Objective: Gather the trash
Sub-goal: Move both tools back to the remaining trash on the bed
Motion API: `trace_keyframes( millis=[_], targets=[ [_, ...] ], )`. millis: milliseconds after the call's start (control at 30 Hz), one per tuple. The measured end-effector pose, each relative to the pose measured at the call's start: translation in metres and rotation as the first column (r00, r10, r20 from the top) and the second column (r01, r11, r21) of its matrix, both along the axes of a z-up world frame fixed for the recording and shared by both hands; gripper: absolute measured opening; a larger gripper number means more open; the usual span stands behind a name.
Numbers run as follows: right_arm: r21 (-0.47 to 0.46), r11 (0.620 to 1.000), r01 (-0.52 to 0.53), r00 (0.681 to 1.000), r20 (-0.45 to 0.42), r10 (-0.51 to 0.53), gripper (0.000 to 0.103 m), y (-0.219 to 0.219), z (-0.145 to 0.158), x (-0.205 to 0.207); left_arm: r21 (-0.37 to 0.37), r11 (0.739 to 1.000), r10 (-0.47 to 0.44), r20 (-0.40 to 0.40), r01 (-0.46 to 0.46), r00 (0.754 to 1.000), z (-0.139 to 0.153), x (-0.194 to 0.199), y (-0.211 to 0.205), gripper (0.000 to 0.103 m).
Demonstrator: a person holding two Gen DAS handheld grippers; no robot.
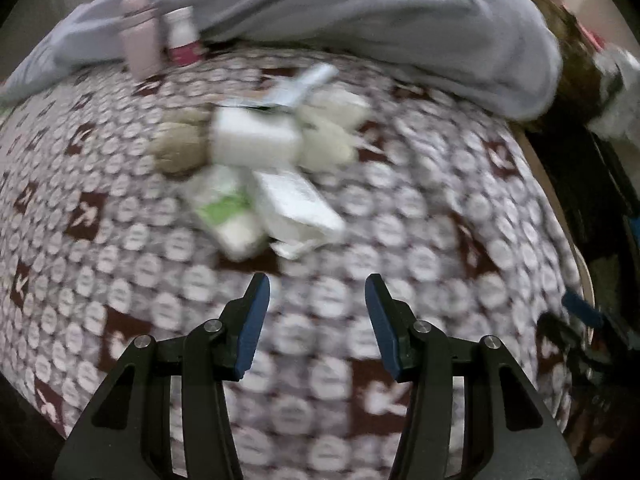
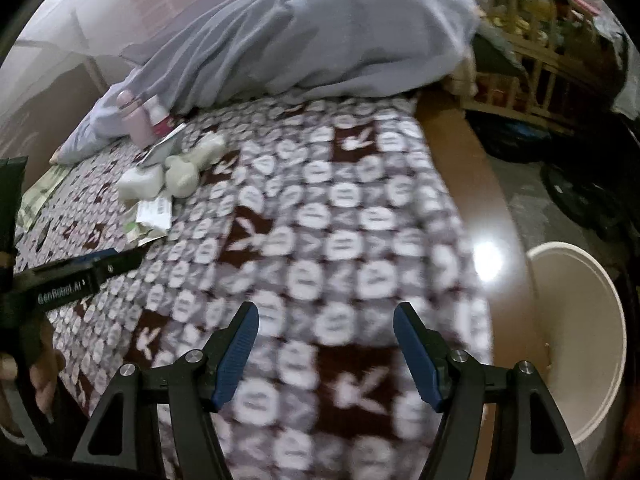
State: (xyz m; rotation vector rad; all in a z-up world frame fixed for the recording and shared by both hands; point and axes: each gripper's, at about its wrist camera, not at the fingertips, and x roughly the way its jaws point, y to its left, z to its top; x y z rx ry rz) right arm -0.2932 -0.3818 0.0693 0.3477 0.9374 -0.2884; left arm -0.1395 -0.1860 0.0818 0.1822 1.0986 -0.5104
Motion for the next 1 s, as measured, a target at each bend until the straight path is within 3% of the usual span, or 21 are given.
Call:
trace_keyframes(
  millis=[267,700,767,800,833,1000],
  targets=[
    [0.012,0.996,-0.092,0.996,-0.018,0.092,0.069,0.024,-0.008,0.051,-0.1,0.986,0.131,-0.038,-0.134,0.991,0.009,0.064,0.029,0.056],
    [0.048,0.99,-0.133,0.991,-0.009,0.134,0.07,0.026,-0.015,0.111,-0.096,0.988,0.114,-0.046,-0.118,0.992,-0.005,0.123,0.011,0.056],
    [0.051,0.989,-0.138,0.99,-0.004,0.139,0.07,0.026,-0.014,0.12,-0.112,0.988,0.106,-0.044,-0.11,0.993,-0.005,0.125,0.011,0.047],
    [0.054,0.988,-0.142,0.99,-0.002,0.143,0.07,0.026,-0.014,0.127,-0.126,0.987,0.097,-0.052,-0.102,0.994,-0.006,0.127,0.012,0.025],
    [0.057,0.988,-0.145,0.989,-0.001,0.146,0.07,0.026,-0.014,0.132,-0.128,0.987,0.089,-0.063,-0.097,0.994,-0.007,0.129,0.011,0.017],
    [0.096,0.981,-0.17,0.985,0.013,0.169,0.07,0.033,-0.018,0.162,-0.138,0.987,0.07,-0.048,-0.076,0.996,-0.004,0.132,0.018,0.009]
  ],
)
